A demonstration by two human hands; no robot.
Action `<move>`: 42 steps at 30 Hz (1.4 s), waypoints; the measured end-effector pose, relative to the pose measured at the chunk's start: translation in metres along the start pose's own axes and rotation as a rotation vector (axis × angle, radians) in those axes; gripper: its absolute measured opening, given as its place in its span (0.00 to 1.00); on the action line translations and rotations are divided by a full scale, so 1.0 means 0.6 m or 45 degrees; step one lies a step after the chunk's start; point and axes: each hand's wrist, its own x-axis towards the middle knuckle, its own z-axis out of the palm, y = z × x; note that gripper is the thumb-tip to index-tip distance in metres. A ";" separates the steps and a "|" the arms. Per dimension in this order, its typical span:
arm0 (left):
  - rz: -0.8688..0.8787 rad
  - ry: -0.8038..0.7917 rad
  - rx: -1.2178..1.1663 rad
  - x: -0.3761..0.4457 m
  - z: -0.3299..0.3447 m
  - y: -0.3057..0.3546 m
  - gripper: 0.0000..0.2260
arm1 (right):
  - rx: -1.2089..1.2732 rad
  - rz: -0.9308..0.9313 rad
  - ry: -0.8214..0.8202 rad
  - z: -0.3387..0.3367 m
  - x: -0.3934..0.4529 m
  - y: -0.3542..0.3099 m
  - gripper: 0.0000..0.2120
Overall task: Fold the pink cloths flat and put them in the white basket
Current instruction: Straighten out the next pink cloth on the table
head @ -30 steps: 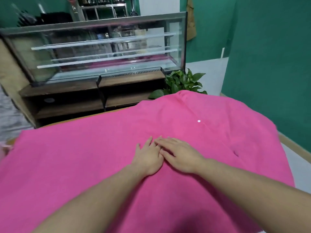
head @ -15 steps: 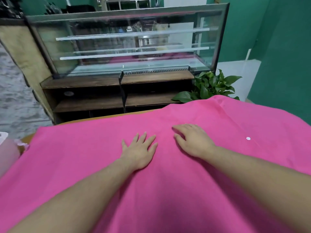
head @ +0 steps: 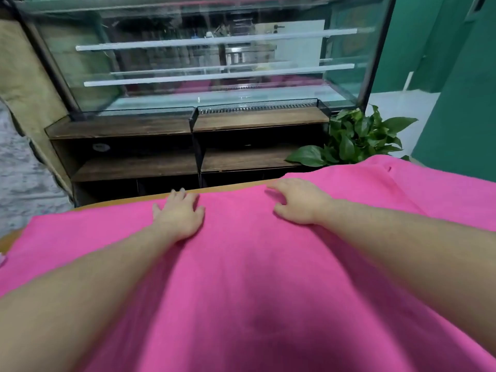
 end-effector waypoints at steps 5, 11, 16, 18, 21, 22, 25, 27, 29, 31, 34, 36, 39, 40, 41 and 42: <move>-0.042 0.027 -0.053 0.027 -0.012 -0.055 0.19 | -0.073 0.139 -0.144 0.006 0.047 0.026 0.32; -0.014 0.082 0.050 0.043 -0.034 -0.070 0.11 | -0.316 0.114 -0.054 0.007 0.075 0.022 0.32; 0.203 0.042 0.208 0.048 -0.054 -0.083 0.09 | -0.441 0.142 -0.115 -0.004 0.083 0.034 0.24; 0.299 0.072 0.174 0.043 -0.058 -0.086 0.09 | -0.406 0.125 -0.117 -0.011 0.083 0.037 0.20; 0.503 0.194 0.052 0.031 -0.062 -0.100 0.09 | -0.272 0.003 -0.073 -0.015 0.086 0.038 0.16; 0.591 0.234 0.001 0.026 -0.064 -0.105 0.10 | -0.173 -0.020 -0.084 -0.013 0.087 0.038 0.17; 0.970 0.343 0.033 0.013 -0.072 -0.119 0.17 | -0.005 -0.061 -0.203 -0.013 0.092 0.030 0.32; 1.196 0.402 0.191 0.004 -0.076 -0.126 0.19 | -0.054 -0.101 -0.245 -0.013 0.098 0.020 0.39; 1.319 0.430 0.285 -0.001 -0.077 -0.138 0.19 | -0.148 -0.115 -0.245 -0.016 0.103 0.013 0.39; 1.310 0.405 0.284 -0.006 -0.073 -0.152 0.19 | -0.313 -0.113 -0.249 -0.023 0.105 0.011 0.31; 0.987 0.332 0.127 -0.009 -0.074 -0.171 0.23 | -0.610 -0.163 -0.134 -0.041 0.109 0.019 0.15; 0.758 0.209 0.076 -0.006 -0.077 -0.188 0.22 | -0.627 -0.169 -0.111 -0.053 0.109 0.031 0.13; 0.566 0.042 0.042 -0.003 -0.093 -0.200 0.12 | -0.485 -0.066 -0.257 -0.071 0.103 0.048 0.10; 0.530 0.033 0.027 -0.001 -0.096 -0.204 0.11 | -0.369 0.001 -0.333 -0.076 0.100 0.053 0.08; 0.503 0.016 0.014 0.001 -0.097 -0.208 0.10 | -0.240 0.062 -0.381 -0.079 0.097 0.058 0.08; 0.485 -0.024 -0.007 0.003 -0.096 -0.213 0.09 | -0.132 0.110 -0.404 -0.081 0.094 0.065 0.06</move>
